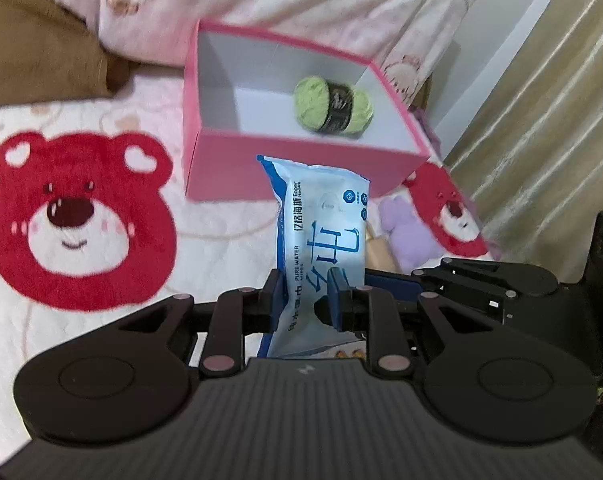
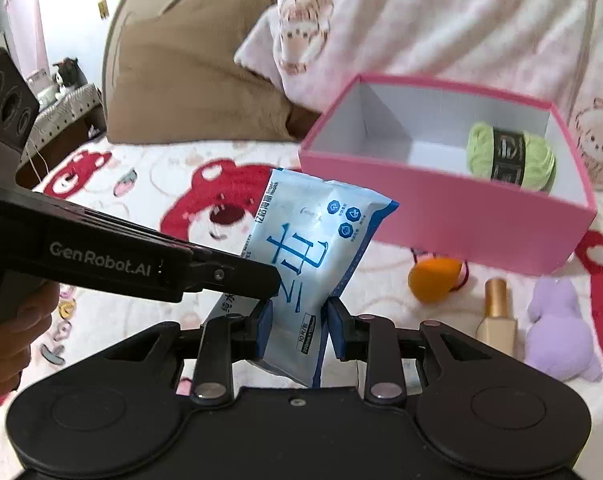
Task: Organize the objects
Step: 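Lift the wipe pack with the left tool into the pink box, then open the left tool to release the wipe pack in the box, then lower the left tool onto the small white wipe packet and grasp it, then carry the white packet with the left tool into the pink box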
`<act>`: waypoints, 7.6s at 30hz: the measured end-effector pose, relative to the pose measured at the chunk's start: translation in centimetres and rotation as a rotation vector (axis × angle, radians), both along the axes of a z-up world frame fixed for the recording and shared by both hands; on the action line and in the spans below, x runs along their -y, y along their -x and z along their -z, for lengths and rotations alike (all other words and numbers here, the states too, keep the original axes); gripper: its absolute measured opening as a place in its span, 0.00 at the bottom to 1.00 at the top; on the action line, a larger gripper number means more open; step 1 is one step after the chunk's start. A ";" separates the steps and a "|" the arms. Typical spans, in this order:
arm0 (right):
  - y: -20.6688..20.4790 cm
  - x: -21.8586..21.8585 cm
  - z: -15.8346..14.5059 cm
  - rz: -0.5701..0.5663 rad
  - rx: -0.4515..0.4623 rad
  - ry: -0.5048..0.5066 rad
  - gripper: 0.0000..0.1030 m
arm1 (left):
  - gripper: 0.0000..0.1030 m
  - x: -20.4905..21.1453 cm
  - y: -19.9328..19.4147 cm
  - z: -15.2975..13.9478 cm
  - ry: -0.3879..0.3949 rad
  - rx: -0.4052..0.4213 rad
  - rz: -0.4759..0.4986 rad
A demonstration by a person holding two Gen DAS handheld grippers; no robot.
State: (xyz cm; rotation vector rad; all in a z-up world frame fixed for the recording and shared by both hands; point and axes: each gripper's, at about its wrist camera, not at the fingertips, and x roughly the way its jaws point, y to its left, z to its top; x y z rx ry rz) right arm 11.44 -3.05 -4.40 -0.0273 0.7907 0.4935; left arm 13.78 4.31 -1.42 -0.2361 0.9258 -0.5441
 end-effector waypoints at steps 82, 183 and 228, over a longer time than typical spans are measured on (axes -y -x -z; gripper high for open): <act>-6.0 8.6 -13.3 -0.058 0.072 0.092 0.57 | 0.51 5.9 -6.4 -12.4 -0.252 0.090 0.143; 0.7 4.1 5.5 -0.017 0.051 0.091 0.78 | 0.30 4.8 0.6 6.3 0.030 -0.074 -0.021; -19.5 9.0 1.6 0.146 -0.117 -0.166 0.54 | 0.32 8.2 -20.5 2.6 -0.087 -0.173 -0.034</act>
